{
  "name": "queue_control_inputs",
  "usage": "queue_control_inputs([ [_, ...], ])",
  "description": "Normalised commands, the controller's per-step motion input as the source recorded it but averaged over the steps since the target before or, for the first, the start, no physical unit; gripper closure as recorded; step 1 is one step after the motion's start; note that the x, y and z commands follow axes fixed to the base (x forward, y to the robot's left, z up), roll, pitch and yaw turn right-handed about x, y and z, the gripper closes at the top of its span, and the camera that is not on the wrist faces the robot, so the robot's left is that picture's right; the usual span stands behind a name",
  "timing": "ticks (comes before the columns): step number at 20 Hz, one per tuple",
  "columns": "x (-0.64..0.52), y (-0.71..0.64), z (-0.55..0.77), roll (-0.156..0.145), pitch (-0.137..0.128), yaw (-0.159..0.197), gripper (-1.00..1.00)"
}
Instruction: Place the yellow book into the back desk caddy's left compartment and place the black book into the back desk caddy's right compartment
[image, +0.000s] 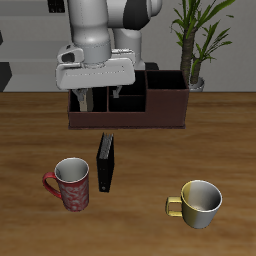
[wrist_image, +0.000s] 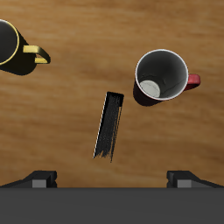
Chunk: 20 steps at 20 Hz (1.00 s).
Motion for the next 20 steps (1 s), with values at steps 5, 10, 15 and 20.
queue_control_inputs([
  [5,0.16,0.06,0.02,0.036,-0.020,0.071,-1.00],
  [10,0.10,0.00,-0.03,-0.031,-0.008,-0.043,-1.00],
  [15,0.12,-0.01,-0.07,-0.047,-0.029,0.000,-1.00],
  [20,0.17,-0.05,-0.18,0.009,0.009,-0.021,-1.00],
])
